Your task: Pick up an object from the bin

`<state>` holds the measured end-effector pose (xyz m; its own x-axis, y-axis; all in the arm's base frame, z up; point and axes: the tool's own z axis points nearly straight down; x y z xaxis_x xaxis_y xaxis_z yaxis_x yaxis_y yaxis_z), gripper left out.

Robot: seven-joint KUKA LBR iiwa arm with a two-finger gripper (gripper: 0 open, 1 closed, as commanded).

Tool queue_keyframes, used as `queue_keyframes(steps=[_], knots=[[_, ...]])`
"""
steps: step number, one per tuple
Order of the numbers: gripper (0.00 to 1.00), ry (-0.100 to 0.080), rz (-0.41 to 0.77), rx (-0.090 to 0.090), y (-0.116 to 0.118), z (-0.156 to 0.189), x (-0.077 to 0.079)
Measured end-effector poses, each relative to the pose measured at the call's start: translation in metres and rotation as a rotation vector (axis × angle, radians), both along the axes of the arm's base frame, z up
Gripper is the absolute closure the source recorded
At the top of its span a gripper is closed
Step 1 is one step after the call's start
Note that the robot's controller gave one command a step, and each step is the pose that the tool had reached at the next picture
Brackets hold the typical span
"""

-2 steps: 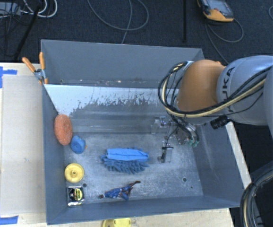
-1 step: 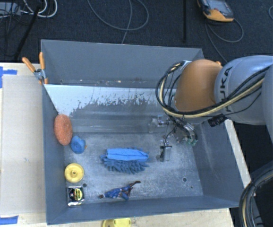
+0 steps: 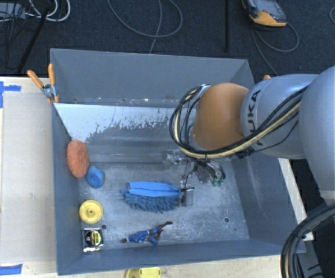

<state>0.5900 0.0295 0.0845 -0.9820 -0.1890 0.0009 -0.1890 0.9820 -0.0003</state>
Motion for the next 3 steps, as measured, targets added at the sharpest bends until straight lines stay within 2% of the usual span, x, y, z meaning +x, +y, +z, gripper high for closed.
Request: queue_keyframes(steps=[1,2,3], knots=[[0.00,0.000,0.098,0.003,0.0297,-0.0085,-0.0009],[1.00,0.001,0.052,0.001,0.0200,-0.0150,-0.0089],[1.00,0.001,0.053,0.000,0.0201,-0.0150,-0.0089]])
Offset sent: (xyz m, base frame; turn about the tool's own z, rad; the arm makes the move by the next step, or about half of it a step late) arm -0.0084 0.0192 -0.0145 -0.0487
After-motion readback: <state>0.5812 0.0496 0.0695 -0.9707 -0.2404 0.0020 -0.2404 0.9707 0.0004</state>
